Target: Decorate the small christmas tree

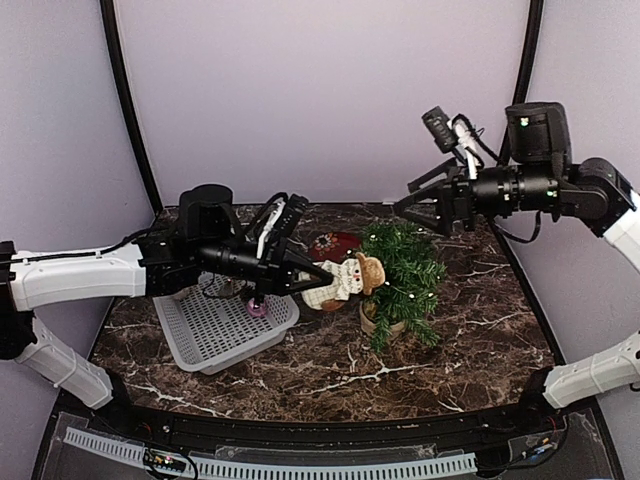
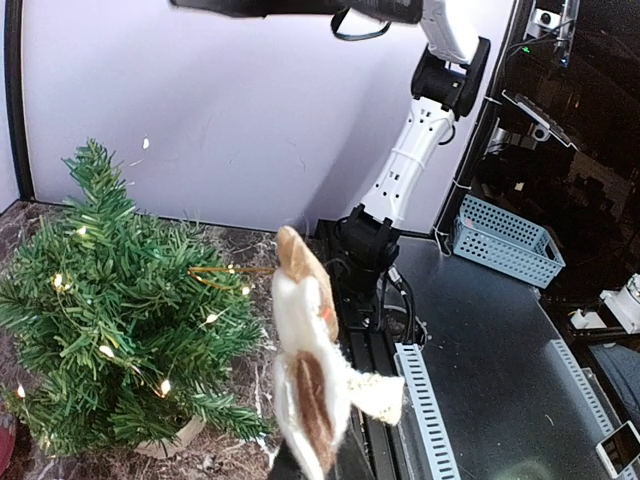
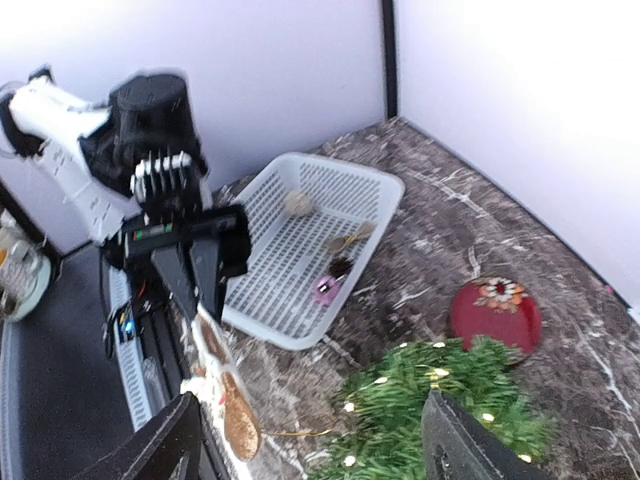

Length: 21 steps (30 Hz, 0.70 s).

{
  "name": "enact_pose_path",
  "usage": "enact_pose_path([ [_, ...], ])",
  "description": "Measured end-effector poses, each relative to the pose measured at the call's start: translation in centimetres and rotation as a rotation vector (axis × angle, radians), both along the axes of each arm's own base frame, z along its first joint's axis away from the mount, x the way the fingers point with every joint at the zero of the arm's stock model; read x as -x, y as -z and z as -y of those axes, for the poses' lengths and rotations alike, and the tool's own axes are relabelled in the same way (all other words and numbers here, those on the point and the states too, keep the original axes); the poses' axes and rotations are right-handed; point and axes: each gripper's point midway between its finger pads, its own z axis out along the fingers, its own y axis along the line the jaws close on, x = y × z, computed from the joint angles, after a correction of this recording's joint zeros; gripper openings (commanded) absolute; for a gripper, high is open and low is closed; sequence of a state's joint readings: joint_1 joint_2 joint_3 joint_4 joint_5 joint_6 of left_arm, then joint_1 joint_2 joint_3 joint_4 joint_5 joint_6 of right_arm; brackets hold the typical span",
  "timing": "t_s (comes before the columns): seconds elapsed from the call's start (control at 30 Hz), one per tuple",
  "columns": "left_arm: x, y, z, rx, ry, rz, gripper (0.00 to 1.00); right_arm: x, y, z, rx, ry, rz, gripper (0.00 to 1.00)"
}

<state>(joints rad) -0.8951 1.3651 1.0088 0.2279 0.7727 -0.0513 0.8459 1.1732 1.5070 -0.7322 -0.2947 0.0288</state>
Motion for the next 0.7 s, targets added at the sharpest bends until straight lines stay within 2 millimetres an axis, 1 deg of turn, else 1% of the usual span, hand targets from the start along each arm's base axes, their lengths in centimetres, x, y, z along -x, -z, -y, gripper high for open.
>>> enact_pose_path([
  [0.07,-0.8,0.7,0.9,0.008,-0.011,-0.023,0.00,-1.4,-1.5,2.0,-0.063,0.101,0.028,0.68],
  [0.13,-1.4,1.2,1.5,0.016,-0.017,-0.036,0.00,-2.8,-1.7,3.3,-0.092,0.179,0.027,0.65],
  [0.23,-1.7,1.4,2.3,0.040,-0.004,-0.051,0.00,-4.5,-0.6,4.2,-0.093,0.263,-0.002,0.65],
  [0.3,-1.9,1.1,2.4,0.080,0.016,-0.058,0.00,-5.4,1.4,4.0,-0.065,0.290,-0.041,0.66],
  [0.37,-1.8,0.4,2.1,0.139,0.043,-0.079,0.00,-5.7,3.3,3.8,-0.036,0.298,-0.080,0.68],
  [0.43,-1.9,-0.5,1.4,0.211,0.086,-0.112,0.00,-5.6,4.3,3.7,-0.027,0.289,-0.109,0.69],
  [0.53,-2.6,-1.7,0.7,0.296,0.136,-0.154,0.00,-5.1,4.1,3.2,-0.053,0.252,-0.121,0.69],
  [0.6,-3.0,-2.1,0.3,0.334,0.171,-0.193,0.00,-4.8,3.6,3.0,-0.077,0.235,-0.118,0.68],
  [0.7,-3.6,-2.5,-0.1,0.367,0.204,-0.241,0.00,-4.7,3.5,3.1,-0.094,0.231,-0.120,0.66],
])
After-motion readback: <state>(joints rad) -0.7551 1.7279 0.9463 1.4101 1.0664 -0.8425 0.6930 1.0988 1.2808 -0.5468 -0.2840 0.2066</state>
